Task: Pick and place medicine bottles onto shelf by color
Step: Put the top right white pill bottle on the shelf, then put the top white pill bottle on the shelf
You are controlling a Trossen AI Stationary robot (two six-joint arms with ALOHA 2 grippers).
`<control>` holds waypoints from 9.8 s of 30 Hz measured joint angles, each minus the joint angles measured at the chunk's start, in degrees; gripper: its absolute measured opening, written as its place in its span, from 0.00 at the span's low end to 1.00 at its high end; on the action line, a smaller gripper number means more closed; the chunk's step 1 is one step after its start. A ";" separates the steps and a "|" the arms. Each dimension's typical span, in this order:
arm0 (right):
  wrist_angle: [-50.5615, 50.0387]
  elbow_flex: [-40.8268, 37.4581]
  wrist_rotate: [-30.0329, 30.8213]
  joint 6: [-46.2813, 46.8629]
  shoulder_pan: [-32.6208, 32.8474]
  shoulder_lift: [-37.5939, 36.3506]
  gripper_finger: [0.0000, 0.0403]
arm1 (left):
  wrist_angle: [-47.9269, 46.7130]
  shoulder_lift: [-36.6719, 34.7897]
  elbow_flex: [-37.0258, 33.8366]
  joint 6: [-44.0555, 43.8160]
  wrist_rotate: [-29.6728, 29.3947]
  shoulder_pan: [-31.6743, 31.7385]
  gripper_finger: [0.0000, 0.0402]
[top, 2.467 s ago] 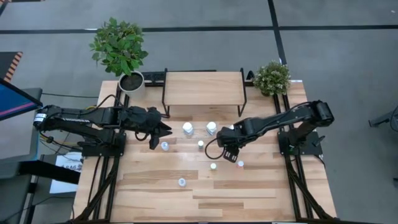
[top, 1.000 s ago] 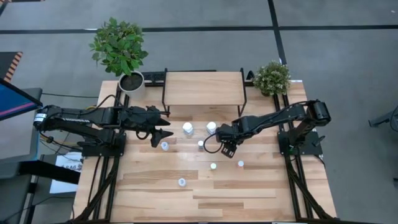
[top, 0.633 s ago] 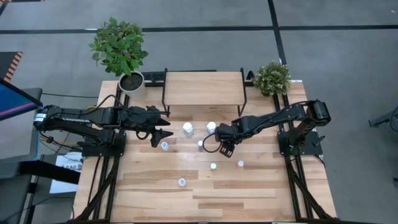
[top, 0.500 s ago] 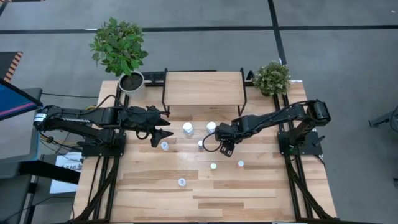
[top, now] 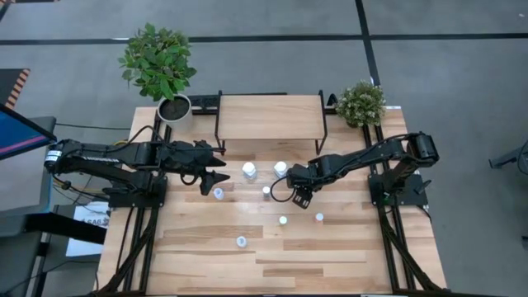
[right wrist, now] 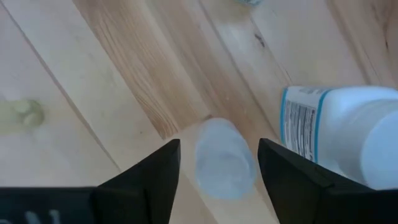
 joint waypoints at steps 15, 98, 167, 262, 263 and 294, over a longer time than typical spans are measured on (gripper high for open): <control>-1.61 0.09 -1.19 -0.04 0.11 -0.07 0.41 | -0.02 0.00 0.00 0.00 0.00 0.00 0.65; -32.52 69.31 -9.40 -44.40 -38.12 25.35 0.29 | -0.02 0.00 -0.04 1.92 -1.53 0.02 0.65; -36.98 24.61 -1.76 6.23 0.58 -29.81 0.49 | -18.73 16.81 -0.04 12.02 -1.35 -9.58 0.65; -36.65 24.44 0.78 6.50 7.65 -29.62 0.45 | -44.50 30.41 13.38 19.69 -1.31 -5.33 0.23; -36.65 24.44 0.98 6.45 7.63 -29.62 0.45 | -45.99 30.41 13.39 19.48 -0.82 -5.80 0.23; -36.28 24.46 1.17 6.27 7.63 -29.59 0.45 | -64.82 61.44 18.93 27.68 5.58 -15.41 0.26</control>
